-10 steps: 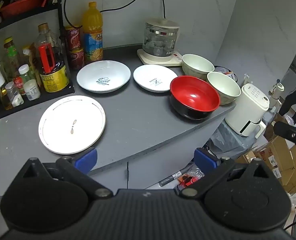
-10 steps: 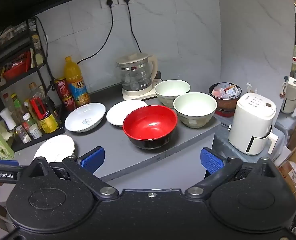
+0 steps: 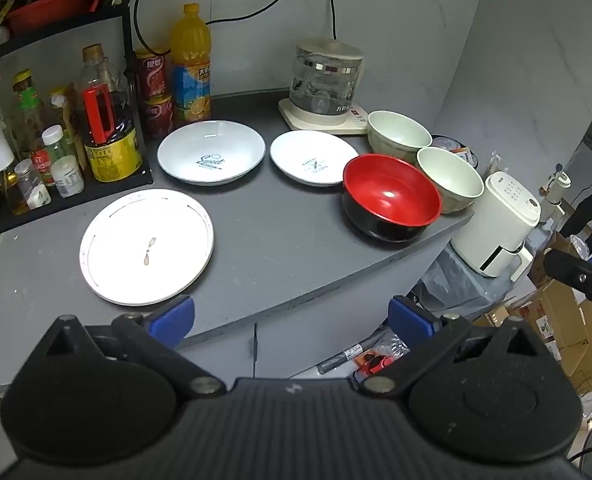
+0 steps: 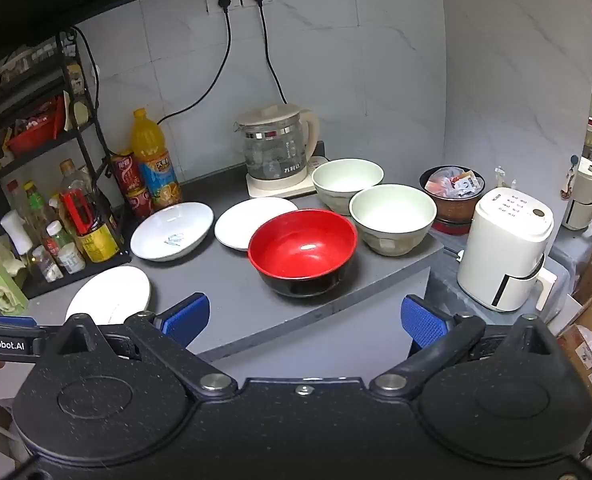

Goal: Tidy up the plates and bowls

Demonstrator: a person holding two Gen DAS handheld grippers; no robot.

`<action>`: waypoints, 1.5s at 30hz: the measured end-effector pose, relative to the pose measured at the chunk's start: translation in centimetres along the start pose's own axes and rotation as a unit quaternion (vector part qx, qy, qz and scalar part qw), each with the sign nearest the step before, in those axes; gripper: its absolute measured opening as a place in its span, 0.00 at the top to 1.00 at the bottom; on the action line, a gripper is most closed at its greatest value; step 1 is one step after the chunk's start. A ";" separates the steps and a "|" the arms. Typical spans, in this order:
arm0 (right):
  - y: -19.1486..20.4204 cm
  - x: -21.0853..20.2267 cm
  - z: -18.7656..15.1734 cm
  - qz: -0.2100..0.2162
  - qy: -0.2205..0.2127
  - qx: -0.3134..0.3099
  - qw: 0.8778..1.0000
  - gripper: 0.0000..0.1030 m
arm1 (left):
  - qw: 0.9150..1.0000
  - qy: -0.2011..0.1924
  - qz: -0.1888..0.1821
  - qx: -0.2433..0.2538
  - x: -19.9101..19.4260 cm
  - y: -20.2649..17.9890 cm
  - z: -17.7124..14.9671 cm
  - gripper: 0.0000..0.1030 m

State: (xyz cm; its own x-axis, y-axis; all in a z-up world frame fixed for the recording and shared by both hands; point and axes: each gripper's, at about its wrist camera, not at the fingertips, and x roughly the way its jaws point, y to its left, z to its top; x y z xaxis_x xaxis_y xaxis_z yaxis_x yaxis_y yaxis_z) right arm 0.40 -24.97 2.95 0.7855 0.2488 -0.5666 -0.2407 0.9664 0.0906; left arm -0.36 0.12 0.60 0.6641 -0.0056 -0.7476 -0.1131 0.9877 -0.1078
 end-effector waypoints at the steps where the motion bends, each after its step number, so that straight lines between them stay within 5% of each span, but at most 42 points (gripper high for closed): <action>1: -0.2 0.1 0.1 0.001 -0.001 0.000 1.000 0.00 | 1.000 -0.001 -0.002 0.001 0.0 0.3 0.0 0.01; 45: -0.2 1.9 1.4 -0.008 0.005 -0.010 1.000 0.00 | 1.000 -0.002 -0.005 -0.009 0.2 2.0 1.2 0.01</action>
State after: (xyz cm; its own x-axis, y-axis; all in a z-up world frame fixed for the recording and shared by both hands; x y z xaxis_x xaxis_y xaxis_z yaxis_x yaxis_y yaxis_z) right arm 2.71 -24.66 3.01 0.7831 0.2325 -0.5768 -0.2391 0.9688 0.0658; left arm 0.39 2.27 1.00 0.6684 -0.0147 -0.7436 -0.1198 0.9846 -0.1272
